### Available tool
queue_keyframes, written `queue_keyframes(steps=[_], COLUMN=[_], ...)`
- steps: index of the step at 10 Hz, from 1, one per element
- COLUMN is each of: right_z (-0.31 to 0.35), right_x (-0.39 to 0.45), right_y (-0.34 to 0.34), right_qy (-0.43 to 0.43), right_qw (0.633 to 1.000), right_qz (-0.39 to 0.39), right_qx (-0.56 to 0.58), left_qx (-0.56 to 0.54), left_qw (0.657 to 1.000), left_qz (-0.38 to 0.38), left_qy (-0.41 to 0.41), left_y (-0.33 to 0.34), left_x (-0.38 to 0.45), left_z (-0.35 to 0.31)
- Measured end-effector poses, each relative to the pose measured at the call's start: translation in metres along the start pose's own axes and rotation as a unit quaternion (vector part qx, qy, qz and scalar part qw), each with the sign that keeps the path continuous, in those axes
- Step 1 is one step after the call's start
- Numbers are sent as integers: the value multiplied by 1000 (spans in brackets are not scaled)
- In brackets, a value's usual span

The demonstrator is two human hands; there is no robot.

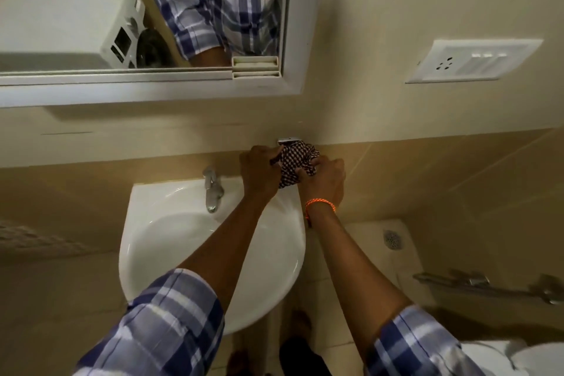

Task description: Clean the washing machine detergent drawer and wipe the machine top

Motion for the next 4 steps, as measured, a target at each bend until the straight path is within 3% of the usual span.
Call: queue_keyframes(steps=[1,2,4], right_z=[-6,-4,7], right_x=[2,-7,-62], right_y=[3,-2,-6], right_qy=[5,-3,-69], right_qw=[999,998,989], right_qz=[33,16,-108], right_qx=[42,54,70], left_qx=[25,-3,-72], left_qw=[999,999,997], left_qz=[36,51,-5], left_qy=[-27,-14,8], left_y=[3,-6,-24], left_x=[-3,-15,-54], left_z=[5,1,13])
Point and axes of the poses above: each hand's wrist, its own x-axis towards the middle knuckle, its own y-axis out of the palm, z = x × y, the point moved 5 cm from there along x, towards the middle knuckle, and after that the axes turned 14 degrees about z, right-handed, at the moved point
